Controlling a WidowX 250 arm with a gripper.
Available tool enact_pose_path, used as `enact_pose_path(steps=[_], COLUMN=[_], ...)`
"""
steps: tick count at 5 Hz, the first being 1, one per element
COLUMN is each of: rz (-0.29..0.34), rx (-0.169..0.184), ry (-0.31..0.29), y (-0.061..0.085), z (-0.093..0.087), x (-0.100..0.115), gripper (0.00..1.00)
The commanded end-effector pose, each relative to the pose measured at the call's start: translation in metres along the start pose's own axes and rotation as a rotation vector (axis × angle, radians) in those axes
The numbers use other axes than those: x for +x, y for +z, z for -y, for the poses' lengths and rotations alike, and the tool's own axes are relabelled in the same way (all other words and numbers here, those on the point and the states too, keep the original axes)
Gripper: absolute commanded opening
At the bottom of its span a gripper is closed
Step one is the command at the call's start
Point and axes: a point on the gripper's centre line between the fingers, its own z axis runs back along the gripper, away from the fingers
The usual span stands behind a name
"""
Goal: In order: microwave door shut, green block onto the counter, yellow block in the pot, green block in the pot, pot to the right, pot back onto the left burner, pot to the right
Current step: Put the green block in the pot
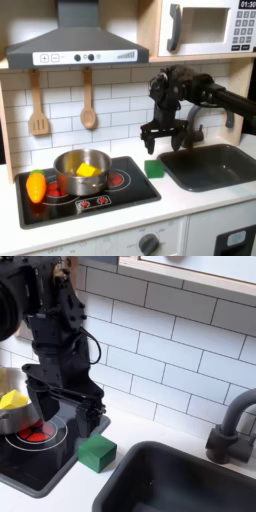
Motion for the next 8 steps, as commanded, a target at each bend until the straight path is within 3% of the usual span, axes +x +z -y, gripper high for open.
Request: enact_pose_path(steps=[1, 2, 8], rz=[-0.008, -0.026, -0.109], rx=[0.024, 0.039, 0.047], ry=[-0.032, -0.039, -0.070], y=[-0.020, -0.029, -0.085], z=[0.000, -0.001, 0.009], x=[0.024, 0.028, 0.035], gripper=[1.00, 1.00, 1.00])
